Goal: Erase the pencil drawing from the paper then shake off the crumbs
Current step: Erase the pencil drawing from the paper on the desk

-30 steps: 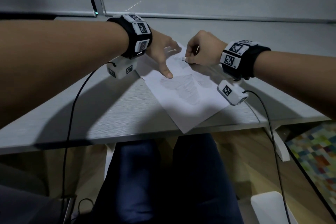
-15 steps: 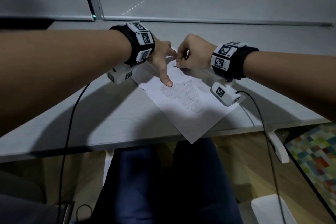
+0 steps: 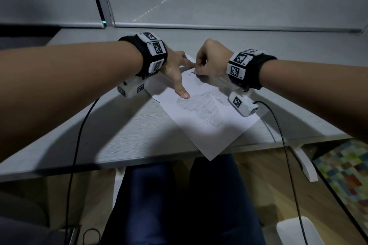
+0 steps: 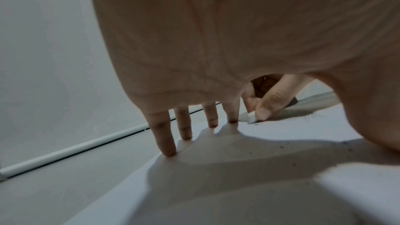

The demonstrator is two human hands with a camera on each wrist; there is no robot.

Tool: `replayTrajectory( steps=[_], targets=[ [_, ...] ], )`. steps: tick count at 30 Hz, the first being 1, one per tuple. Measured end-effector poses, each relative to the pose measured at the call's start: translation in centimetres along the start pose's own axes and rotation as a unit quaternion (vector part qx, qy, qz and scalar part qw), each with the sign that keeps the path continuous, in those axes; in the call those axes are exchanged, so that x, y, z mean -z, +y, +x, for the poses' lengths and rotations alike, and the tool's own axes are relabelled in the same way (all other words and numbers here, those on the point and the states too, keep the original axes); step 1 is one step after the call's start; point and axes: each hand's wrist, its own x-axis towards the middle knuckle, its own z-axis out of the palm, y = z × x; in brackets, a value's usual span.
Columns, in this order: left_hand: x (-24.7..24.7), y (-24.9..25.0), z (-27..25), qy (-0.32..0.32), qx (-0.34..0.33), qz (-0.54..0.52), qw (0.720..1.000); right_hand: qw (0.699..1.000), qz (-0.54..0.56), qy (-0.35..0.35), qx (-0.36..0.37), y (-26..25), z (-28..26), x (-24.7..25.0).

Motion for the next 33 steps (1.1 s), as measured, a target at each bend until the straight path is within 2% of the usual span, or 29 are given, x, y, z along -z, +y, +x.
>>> replayTrajectory(
  steps=[5,12,18,26,33],
  targets=[
    [0.1,0.3,0.0,0.008,0.007,0.004,1.000,0.998,0.016,-0.035,0.055,-2.1,-1.0,-0.6],
    [0.1,0.2,-0.2,-0.009,0.010,-0.002,1.000,1.000,-0.021,-0.006,-0.006,0.8,-0.2,0.7],
    [0.6,0.6,0.0,-0.009,0.014,0.007,1.000,0.998,0.011,-0.038,0.047,0.1,-1.6,0.3],
    [0.9,0.9,-0.1,-0.007,0.012,-0.011,1.000,1.000,-0.009,-0.010,0.004,1.7,-0.4,0.8],
    [-0.1,1.0,0.3,0.037,0.008,-0.031,0.999,1.000,-0.007,0.003,0.024,1.4,-0.8,0.5]
  ],
)
